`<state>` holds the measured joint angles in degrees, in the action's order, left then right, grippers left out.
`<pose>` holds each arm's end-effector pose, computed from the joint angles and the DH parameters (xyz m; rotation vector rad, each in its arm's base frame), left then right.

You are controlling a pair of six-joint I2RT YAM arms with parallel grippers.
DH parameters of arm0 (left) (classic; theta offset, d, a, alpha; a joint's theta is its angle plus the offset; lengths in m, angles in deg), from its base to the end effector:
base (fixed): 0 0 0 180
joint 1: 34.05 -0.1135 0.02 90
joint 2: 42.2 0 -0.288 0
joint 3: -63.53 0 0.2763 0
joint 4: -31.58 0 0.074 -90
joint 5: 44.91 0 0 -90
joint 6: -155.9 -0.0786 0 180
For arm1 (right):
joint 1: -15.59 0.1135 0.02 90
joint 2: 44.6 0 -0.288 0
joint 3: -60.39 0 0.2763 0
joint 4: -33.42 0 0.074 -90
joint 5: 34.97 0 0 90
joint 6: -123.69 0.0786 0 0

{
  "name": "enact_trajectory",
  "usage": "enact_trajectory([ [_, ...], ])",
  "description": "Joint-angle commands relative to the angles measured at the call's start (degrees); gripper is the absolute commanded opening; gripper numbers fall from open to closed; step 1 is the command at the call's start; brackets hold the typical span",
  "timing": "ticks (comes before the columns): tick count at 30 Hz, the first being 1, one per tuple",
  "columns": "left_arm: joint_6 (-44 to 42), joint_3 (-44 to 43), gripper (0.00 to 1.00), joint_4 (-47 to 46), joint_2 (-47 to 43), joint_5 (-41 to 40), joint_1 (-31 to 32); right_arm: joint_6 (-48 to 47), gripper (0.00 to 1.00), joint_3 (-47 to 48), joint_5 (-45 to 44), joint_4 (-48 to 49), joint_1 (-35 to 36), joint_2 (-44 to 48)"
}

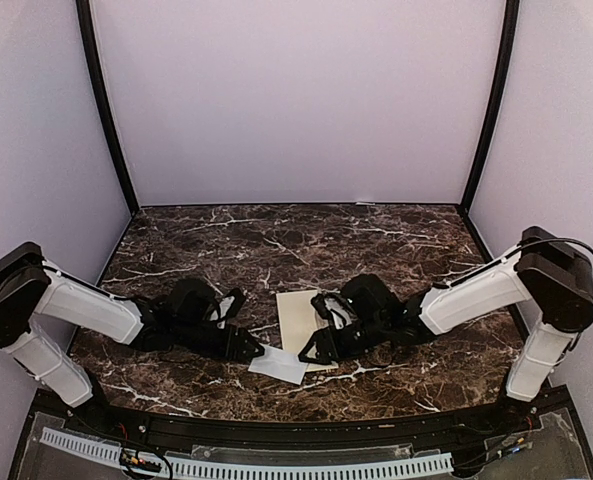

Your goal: Place the letter into the envelope and seal it

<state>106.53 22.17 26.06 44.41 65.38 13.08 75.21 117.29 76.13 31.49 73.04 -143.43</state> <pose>0.1917 -0.2465 0.1104 0.3518 2.4875 -1.1370 0.1784 0.3322 0.1114 -0.5731 2.5852 1.1741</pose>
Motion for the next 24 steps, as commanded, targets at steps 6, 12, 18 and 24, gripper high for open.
enact_trajectory([
  [6,-0.47,-0.52,0.42,-0.77,1.65,1.72,-0.11,2.35,0.49,1.52,1.46,5.37,0.69,-3.29],
  [12,-0.35,-0.12,0.39,-1.45,1.8,2.26,-0.08,3.39,0.39,1.43,2.78,8.07,0.72,-4.9],
  [18,-0.21,0.25,0.35,-2.1,2.21,2.76,-0.06,4.48,0.23,1.87,3.87,10.34,0.72,-6.29],
  [24,-0.27,0.48,0.34,-2.59,2.22,2.65,-0.1,5.21,0.06,1.82,5.23,12.64,0.6,-6.85],
])
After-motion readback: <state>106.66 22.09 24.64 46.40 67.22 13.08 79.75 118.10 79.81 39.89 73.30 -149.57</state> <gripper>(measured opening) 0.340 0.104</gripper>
